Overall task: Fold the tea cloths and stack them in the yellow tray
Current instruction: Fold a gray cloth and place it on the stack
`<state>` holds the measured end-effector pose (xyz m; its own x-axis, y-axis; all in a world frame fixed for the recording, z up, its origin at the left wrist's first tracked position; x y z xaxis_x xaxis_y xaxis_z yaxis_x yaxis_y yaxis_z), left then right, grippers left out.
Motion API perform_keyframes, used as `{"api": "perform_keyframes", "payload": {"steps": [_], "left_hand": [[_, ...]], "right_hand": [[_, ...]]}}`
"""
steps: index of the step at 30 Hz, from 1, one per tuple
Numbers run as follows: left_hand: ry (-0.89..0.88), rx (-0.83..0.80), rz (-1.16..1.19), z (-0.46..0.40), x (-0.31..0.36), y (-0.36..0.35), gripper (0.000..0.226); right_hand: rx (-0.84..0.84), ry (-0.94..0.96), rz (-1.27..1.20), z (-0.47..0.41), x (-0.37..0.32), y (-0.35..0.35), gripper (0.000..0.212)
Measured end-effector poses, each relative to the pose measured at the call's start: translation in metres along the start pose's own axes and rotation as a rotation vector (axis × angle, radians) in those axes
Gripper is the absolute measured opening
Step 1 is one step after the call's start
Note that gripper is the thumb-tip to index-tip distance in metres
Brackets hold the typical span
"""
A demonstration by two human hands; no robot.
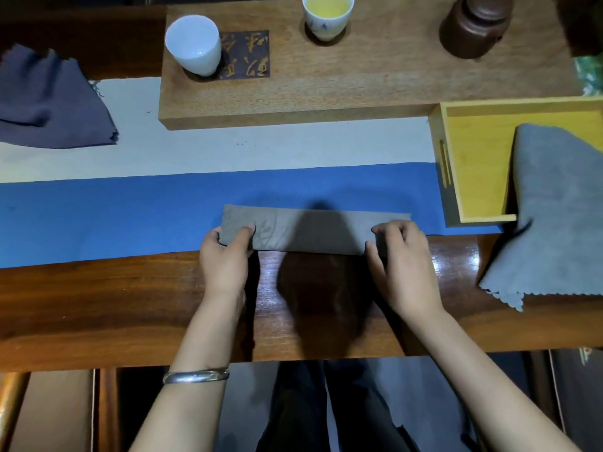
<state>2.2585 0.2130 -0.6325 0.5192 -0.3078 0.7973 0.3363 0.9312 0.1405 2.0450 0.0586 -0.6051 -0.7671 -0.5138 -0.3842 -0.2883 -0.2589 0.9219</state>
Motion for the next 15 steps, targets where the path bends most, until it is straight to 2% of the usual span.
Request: {"api": "perform_keyframes", "payload": {"steps": [2, 5, 7, 12, 15], "left_hand": [[-0.019, -0.011, 0.075, 0.004, 0.000, 0.001, 0.032], [-0.068, 0.022, 0.159, 0.012, 0.000, -0.002, 0.053], [-0.054, 0.035, 0.237, 0.019, -0.003, -0.009, 0.059], [0.011, -0.023, 0.346, 0.046, -0.019, -0.048, 0.059], [-0.055, 0.056, 0.190, 0.052, -0.028, -0.058, 0.046]], "right_hand": [[0.020, -0.001, 0.027, -0.001, 0.002, -0.004, 0.025], [0.047, -0.011, 0.028, -0.001, 0.005, -0.009, 0.026], [0.062, -0.008, 0.030, -0.001, 0.006, -0.010, 0.026], [0.064, -0.004, 0.014, 0.000, 0.008, -0.011, 0.025], [0.064, -0.010, 0.011, 0.001, 0.008, -0.011, 0.026]]}}
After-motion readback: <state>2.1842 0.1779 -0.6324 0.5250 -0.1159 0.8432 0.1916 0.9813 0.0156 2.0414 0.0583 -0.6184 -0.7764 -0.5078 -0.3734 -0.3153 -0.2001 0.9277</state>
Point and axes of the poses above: each hand's wrist, its own z-axis away from the middle knuckle, its own y-axis out of the back of the hand, x = y × z, the point moved 5 cm from there along -z, towards the middle knuckle, and after that the axes turned 4 degrees about z, right-handed, at the moved point
